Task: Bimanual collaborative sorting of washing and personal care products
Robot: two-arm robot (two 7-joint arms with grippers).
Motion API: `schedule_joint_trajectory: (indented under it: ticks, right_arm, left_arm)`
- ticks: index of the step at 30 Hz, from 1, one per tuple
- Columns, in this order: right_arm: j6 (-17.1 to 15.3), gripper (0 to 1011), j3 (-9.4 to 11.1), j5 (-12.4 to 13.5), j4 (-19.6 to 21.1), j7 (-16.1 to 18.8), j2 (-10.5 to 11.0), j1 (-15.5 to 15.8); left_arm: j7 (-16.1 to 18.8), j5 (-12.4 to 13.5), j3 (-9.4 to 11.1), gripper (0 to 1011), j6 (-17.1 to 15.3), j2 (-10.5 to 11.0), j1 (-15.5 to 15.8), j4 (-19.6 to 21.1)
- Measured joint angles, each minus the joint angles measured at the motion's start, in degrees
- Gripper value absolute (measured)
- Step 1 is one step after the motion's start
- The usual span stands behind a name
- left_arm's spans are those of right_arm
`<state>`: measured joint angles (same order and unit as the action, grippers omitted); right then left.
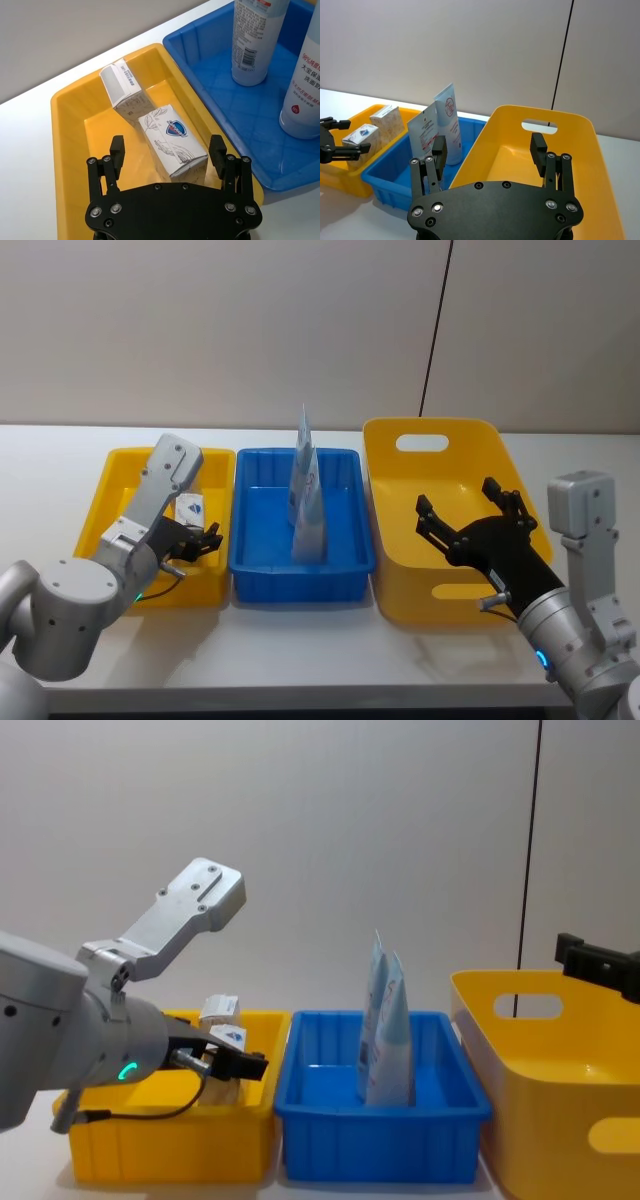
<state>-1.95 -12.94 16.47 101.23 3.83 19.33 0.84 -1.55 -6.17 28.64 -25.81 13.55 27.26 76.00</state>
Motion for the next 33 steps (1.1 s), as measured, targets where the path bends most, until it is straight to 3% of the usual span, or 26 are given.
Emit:
schedule_joint_trajectory:
  ticks: [19, 23, 33]
  right_arm:
    - [0.00, 1000, 0.00, 0.00, 0.00, 0.00, 0.00, 0.00]
    - [0.00, 1000, 0.00, 0.00, 0.00, 0.00, 0.00, 0.00]
    - [0.00, 1000, 0.00, 0.00, 0.00, 0.00, 0.00, 0.00]
  left_arm:
    - [-0.30, -0.17, -1.26, 1003, -1.17, -1.14, 0.01, -0.87]
    - [-0.32, -0.15, -1.44, 944, -1.20, -1.30, 0.03, -0.96]
    - [-0.32, -0.12, -1.64, 658, -1.25, -1.49, 0.08, -1.11]
